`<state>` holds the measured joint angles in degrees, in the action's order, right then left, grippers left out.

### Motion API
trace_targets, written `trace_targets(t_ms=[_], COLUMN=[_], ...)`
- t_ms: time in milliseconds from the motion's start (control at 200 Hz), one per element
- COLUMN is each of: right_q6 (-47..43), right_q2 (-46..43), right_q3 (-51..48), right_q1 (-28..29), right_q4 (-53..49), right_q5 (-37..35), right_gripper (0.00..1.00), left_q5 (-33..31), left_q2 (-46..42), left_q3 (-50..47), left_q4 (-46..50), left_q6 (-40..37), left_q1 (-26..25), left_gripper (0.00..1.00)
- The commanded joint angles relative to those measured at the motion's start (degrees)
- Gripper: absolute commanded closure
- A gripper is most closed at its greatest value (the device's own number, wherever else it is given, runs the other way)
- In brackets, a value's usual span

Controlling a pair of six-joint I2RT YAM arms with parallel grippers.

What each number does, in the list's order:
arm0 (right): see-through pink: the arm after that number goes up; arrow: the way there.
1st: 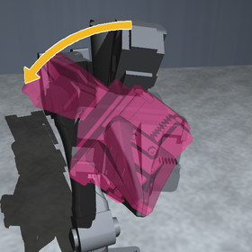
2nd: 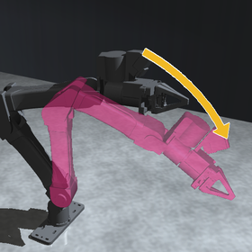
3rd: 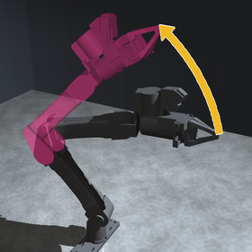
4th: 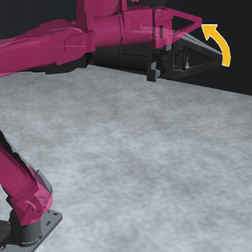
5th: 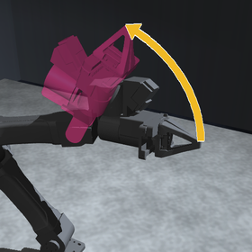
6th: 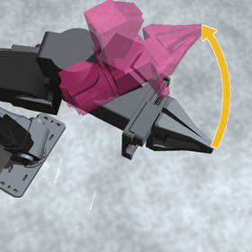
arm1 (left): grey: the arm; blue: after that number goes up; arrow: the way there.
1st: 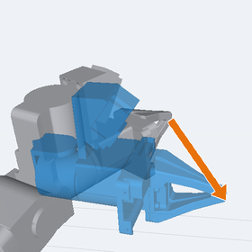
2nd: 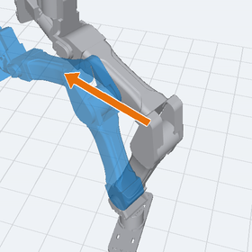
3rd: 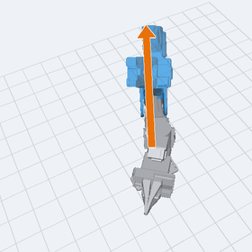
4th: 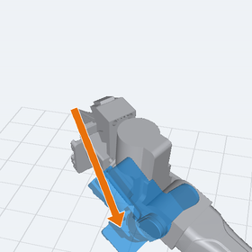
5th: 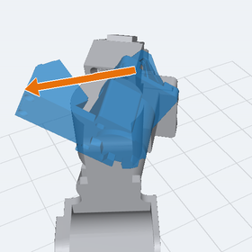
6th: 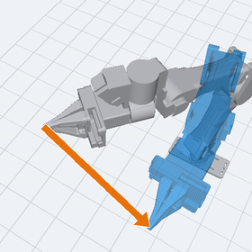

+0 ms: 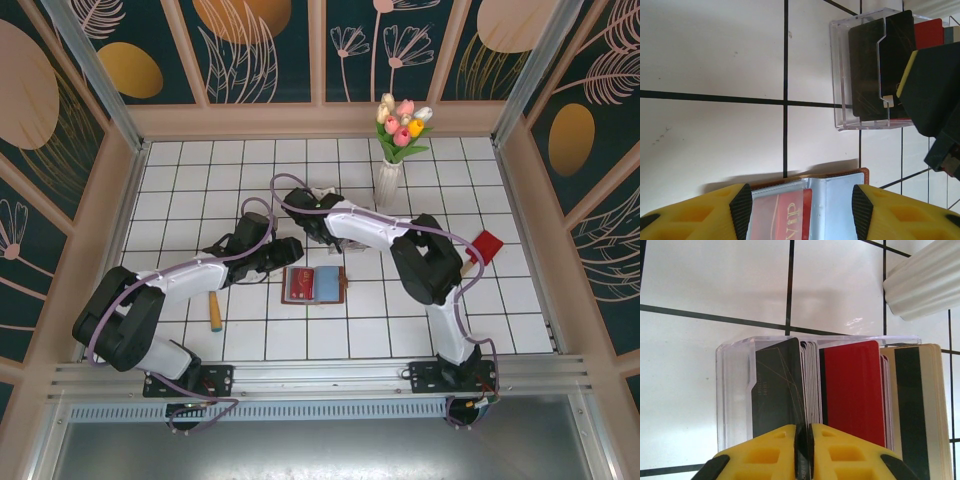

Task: Put the credit cards into the card holder

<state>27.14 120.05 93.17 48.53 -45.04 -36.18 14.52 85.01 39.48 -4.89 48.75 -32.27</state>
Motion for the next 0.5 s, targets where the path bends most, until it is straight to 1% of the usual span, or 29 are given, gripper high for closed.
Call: trace_targets(t_ms=[0,230,350,495], right_q6=[-0.3,-0.7,-1.2,-1.4], right_q2=[-3.6,-4.0,-4.2,-2.7], right_q3=[-0.9,-1.1,-1.8,-2.7], right_q1=[-0.6,-0.5,-0.8,-1.4], right_q4=[-2.0,-1.9,-0.9,-0.3], right_q5=[-1.9,-1.2,0.6,1.8], right_gripper=[0.88,0.88,0.84,0.82], left_q5=[0.2,0.3,0.6,0.8], left_q2=[-0.1,0.0,0.3,0.4], left_q3=[-0.6,-0.4,-0.1,0.0], left_q4=[0.4,0.4,0.4,0.5], left_q6=[0.0,0.0,-0.1,-0.1], left_q1=[-0.2,-0.2,-0.2,-0.2], left_gripper=[0.42,0.42,0.42,0.42])
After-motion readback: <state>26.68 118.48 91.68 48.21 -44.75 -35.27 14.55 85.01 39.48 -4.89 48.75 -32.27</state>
